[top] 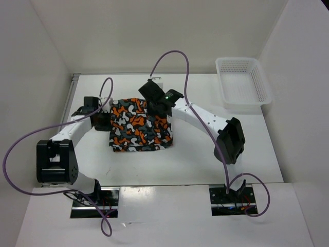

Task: Fold and stack the shorts
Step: Fold the shorts

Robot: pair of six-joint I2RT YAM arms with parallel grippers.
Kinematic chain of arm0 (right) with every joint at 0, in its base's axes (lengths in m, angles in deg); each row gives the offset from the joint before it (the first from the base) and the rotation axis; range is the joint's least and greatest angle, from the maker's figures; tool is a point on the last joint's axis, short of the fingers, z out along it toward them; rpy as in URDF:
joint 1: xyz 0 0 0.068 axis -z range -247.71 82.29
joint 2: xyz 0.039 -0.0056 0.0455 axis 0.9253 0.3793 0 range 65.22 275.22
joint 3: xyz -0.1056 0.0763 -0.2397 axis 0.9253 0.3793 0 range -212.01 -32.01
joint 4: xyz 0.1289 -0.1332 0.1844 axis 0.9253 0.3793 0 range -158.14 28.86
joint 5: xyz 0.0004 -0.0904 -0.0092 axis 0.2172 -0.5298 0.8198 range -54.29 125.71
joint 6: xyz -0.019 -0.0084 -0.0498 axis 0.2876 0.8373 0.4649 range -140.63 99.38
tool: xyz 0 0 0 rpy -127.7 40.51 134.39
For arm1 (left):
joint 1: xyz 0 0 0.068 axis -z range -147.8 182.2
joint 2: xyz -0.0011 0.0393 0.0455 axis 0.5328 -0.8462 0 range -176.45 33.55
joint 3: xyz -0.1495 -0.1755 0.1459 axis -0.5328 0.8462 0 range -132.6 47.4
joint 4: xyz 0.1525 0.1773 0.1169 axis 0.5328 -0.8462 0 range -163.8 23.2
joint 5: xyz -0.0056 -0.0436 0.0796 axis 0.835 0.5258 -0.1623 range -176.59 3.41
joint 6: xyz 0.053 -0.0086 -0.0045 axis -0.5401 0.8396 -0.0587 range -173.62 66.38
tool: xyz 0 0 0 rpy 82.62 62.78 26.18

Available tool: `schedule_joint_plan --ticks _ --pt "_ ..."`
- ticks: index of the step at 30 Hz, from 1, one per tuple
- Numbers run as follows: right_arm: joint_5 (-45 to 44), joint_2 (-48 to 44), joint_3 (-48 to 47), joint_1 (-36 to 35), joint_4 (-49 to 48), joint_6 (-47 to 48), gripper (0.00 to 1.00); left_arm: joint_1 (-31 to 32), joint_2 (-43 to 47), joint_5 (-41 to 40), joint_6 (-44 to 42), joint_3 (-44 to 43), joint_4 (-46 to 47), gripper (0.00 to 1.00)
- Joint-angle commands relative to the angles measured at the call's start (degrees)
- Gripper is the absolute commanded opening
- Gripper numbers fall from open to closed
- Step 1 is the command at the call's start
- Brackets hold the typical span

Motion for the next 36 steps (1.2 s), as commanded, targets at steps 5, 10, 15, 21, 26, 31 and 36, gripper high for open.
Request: schedule_joint_plan --ticks 5,10,15,21,26,31,36 --pt "0.2 5.5 -12.6 -0.4 2.7 1.1 0.00 -1.6 -6.3 0.1 -0.2 -3.9 3.1 0.00" --pt "-1.4 6.7 -14.9 -0.4 3.8 1.6 0.00 -2.2 -7.7 0.7 -0.2 -4.6 4.0 0.00" --pt "-2.7 0.4 -4.8 1.4 1.9 1.1 0.00 -3.4 -4.1 -1.1 -0.2 -7.0 -1.1 0.17" --pt "0.4 -13.4 18.1 8.1 -4.6 -0.2 0.00 -4.6 -0.4 1.5 -0.2 -5.8 -1.9 0.53" --pt "-2.9 -19.3 24.9 10.8 -3.5 0.3 0.00 -4.6 -2.1 3.2 -0.2 -5.3 1.2 0.36" --pt "-3.5 -20.0 25.7 11.3 -3.0 0.3 0.00 -4.6 -8.9 -0.3 -0.2 -8.1 4.1 0.00" --pt "-3.5 -20.6 25.7 11.3 -3.0 0.3 0.00 -5.8 -13.1 -3.6 -0.2 -12.3 5.7 0.00"
